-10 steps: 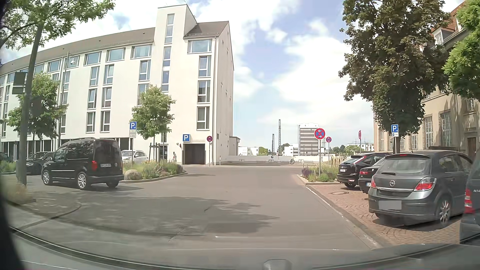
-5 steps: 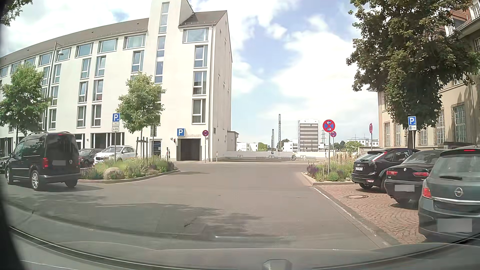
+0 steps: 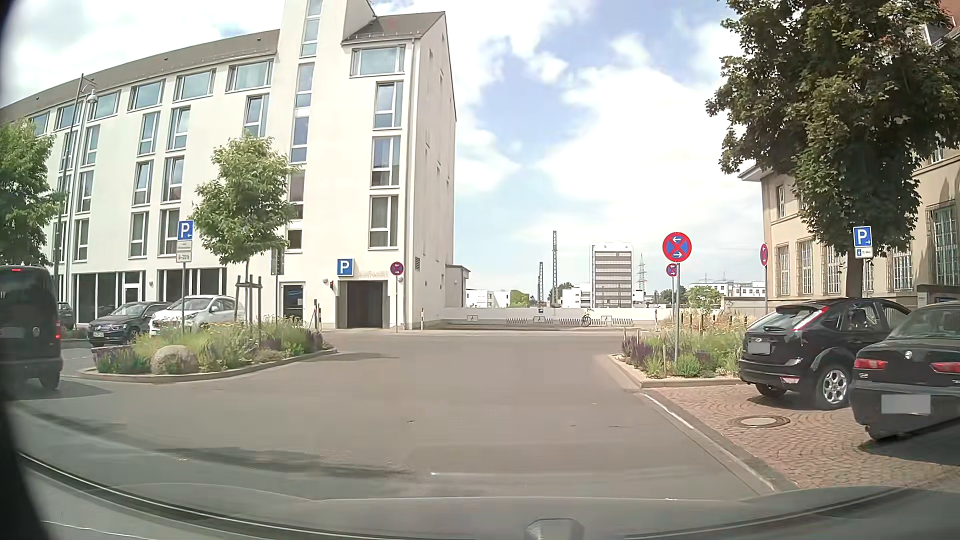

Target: Follow the waypoints while adhering to traffic rules and regulations

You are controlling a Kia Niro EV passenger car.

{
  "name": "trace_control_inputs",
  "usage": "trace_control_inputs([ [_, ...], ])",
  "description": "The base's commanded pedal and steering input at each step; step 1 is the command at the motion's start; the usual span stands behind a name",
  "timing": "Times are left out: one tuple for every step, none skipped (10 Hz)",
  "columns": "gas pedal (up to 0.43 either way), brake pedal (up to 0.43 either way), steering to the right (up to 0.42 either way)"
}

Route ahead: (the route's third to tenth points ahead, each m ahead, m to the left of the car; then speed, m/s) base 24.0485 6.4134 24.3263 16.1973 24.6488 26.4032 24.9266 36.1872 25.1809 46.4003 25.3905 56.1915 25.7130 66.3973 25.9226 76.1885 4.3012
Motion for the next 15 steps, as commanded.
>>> trace_control_inputs([
  [0.0, 0.03, 0.029],
  [0.0, 0.03, 0.031],
  [0.0, 0.03, 0.033],
  [0.0, 0.03, 0.035],
  [0.0, 0.03, 0.038],
  [0.0, 0.03, 0.039],
  [0.0, 0.03, 0.04],
  [0.0, 0.024, 0.04],
  [0.0, 0.03, 0.039],
  [0.0, 0.03, 0.04],
  [0.0, 0.03, 0.036],
  [0.0, 0.024, 0.033],
  [0.0, 0.03, 0.032],
  [0.0, 0.03, 0.031],
  [0.0, 0.03, 0.031],
])
